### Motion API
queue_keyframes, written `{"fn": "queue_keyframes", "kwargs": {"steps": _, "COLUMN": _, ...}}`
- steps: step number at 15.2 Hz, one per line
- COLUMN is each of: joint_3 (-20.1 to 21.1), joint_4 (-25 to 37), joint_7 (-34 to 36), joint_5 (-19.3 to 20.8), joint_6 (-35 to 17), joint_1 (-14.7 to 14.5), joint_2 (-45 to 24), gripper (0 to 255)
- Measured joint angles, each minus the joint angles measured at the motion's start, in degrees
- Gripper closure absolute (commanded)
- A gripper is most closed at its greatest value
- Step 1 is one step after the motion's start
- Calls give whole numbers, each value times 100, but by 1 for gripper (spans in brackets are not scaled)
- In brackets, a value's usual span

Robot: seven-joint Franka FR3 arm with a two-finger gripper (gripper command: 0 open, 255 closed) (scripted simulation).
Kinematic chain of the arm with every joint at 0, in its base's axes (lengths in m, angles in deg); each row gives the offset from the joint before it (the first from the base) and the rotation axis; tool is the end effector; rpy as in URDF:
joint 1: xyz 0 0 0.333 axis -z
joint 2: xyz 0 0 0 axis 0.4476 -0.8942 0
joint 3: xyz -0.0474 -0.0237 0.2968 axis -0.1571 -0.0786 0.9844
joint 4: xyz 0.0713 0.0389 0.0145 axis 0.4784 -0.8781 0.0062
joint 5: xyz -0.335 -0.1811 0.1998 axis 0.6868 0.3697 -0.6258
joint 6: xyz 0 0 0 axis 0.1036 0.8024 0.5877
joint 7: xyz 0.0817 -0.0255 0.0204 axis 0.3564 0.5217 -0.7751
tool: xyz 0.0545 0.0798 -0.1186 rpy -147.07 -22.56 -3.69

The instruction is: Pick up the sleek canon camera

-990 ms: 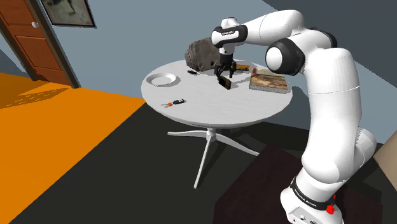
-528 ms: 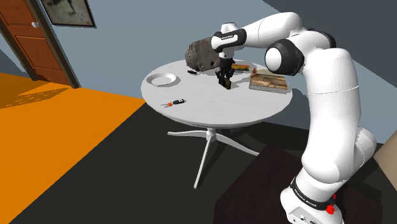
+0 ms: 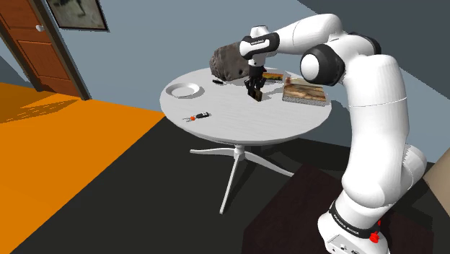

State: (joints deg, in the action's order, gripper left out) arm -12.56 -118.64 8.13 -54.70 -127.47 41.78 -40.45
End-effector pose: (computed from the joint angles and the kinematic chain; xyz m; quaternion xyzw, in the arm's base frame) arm 0.6710 -0.2887 0.3482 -0.9872 0.1579 0.0216 0.0048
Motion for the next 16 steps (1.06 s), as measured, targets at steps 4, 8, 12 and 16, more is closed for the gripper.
{"fn": "queue_keyframes", "kwargs": {"steps": 4, "joint_3": 0, "joint_4": 209, "joint_7": 21, "joint_5": 7, "joint_6": 219, "joint_1": -2, "joint_2": 8, "gripper": 255}}
{"fn": "queue_keyframes", "kwargs": {"steps": 8, "joint_3": -10, "joint_4": 481, "joint_7": 14, "joint_5": 13, "joint_6": 519, "joint_1": 23, "joint_2": 38, "gripper": 255}}
{"fn": "queue_keyframes", "kwargs": {"steps": 12, "joint_3": -8, "joint_4": 817, "joint_7": 36, "joint_5": 14, "joint_6": 830, "joint_1": 32, "joint_2": 14, "gripper": 255}}
{"fn": "queue_keyframes", "kwargs": {"steps": 16, "joint_3": -14, "joint_4": 1131, "joint_7": 29, "joint_5": 12, "joint_6": 1122, "joint_1": 62, "joint_2": -7, "gripper": 255}}
